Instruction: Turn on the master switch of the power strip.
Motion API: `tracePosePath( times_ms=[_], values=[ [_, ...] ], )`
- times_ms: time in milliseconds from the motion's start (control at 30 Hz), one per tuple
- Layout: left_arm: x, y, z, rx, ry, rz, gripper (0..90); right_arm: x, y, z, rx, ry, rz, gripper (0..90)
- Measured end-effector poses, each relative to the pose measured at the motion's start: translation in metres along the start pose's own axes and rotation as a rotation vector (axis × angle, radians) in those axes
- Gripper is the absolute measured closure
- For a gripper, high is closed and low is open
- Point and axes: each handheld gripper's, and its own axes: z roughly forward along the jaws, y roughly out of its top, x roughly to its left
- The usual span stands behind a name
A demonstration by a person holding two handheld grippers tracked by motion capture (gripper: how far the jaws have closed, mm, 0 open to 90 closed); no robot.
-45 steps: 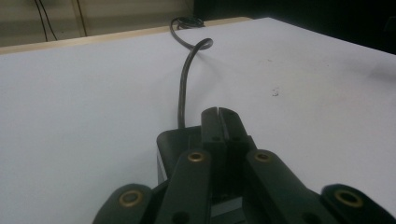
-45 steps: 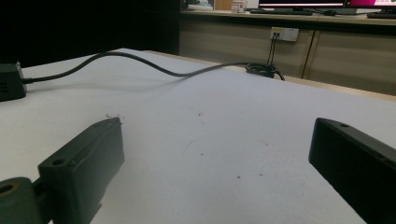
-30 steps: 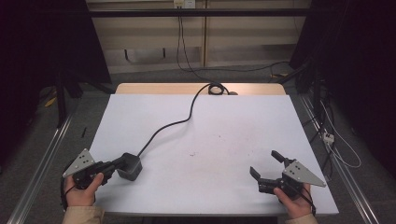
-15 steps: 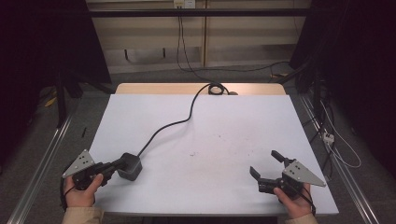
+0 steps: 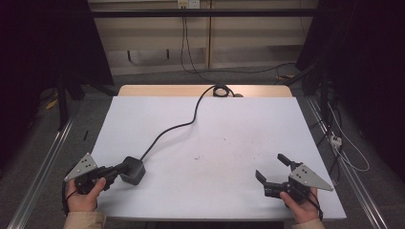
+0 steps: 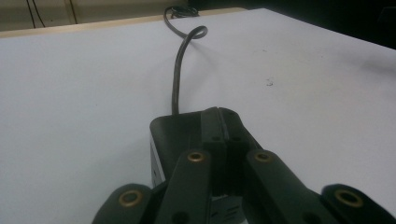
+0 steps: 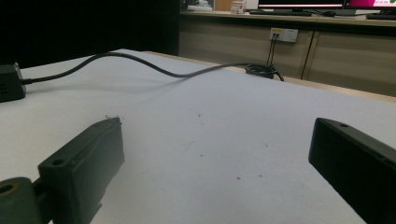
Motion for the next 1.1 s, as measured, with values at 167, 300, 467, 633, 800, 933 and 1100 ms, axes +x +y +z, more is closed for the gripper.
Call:
tracePosePath(
  times_ms=[167, 300, 467, 633, 800, 933, 1100],
  values=[
    [0.0005, -0.0013, 0.0008, 0.000, -0.004, -0.002, 90.0, 0.0000, -0.0001, 0.0000, -0.001, -0.001, 0.002, 3.3],
    [0.0006, -0.0017, 0.0010, -0.001, -0.004, -0.003, 90.0, -0.0001, -0.0002, 0.0000, 0.000, -0.002, 0.002, 3.3],
    [0.0001, -0.0031, 0.0008, -0.005, -0.004, -0.006, 90.0, 0.0000, -0.0005, 0.0001, 0.000, -0.001, 0.002, 3.3],
    [0.0005, -0.0041, 0.0009, -0.010, -0.006, -0.007, 90.0, -0.0002, -0.0006, 0.0000, 0.001, -0.001, 0.004, 3.3],
    [0.0000, -0.0042, 0.0010, -0.007, -0.003, 0.001, 90.0, -0.0002, -0.0008, -0.0001, 0.001, -0.005, 0.004, 3.3],
    [0.0005, -0.0052, 0.0009, -0.007, -0.006, 0.000, 90.0, -0.0006, -0.0009, -0.0006, 0.000, -0.008, 0.005, 3.3],
    [-0.0003, -0.0051, 0.0010, -0.002, -0.001, 0.011, 90.0, -0.0008, -0.0011, -0.0009, 0.001, -0.009, 0.005, 3.3]
  ],
)
